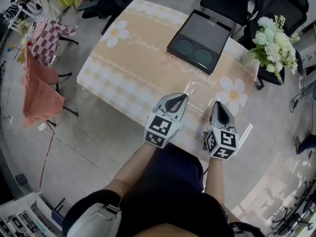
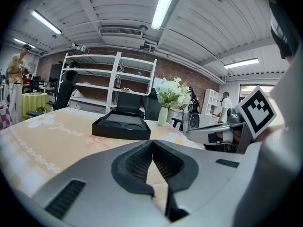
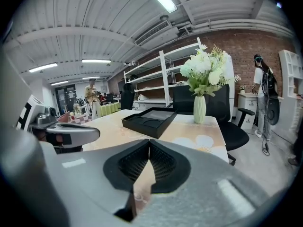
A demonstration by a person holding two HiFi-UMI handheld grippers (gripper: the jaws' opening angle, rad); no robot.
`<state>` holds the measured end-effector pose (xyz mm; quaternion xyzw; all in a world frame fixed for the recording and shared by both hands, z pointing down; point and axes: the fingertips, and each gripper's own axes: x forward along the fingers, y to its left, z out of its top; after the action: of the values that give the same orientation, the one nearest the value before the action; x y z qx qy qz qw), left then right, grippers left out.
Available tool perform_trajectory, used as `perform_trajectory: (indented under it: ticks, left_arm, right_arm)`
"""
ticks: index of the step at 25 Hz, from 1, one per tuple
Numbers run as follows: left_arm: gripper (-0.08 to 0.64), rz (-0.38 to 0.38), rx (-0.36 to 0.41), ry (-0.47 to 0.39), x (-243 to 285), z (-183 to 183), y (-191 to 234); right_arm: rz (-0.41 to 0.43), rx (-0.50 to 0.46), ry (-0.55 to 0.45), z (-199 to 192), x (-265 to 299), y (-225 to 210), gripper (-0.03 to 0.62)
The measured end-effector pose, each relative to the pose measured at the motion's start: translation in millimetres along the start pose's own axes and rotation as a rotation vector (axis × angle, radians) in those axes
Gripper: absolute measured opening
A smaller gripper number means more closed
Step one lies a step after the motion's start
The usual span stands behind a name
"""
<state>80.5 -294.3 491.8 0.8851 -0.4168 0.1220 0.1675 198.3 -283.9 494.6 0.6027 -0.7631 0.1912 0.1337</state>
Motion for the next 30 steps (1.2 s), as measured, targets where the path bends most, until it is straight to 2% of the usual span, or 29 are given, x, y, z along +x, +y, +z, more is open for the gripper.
perform_trajectory:
  ticks: [12, 14, 15, 25, 30]
  left_arm:
    - [0.008, -0.032, -0.038, 0.066, -4, -14, 6]
    - [0.008, -0.029, -0.041, 0.078, -5, -17, 9]
    - [0.008, -0.026, -0.044, 0.082, -5, -19, 11]
    - [0.008, 0.004, -0.090, 0.107, -11, -31, 24]
    - [0.008, 0.013, -0.101, 0.132, -12, -39, 30]
  right_arm:
    - [0.078, -0.060, 0.098, -11, 8, 23, 0.009]
    - [0.105, -0.070, 0.119, -14, 11, 30, 0.051]
    - [0.119, -0.083, 0.132, -17, 13, 33, 0.067]
    - [0.262, -0.261, 0.282, -44, 23, 67, 0.092]
    - [0.310, -0.311, 0.339, -56, 26, 75, 0.092]
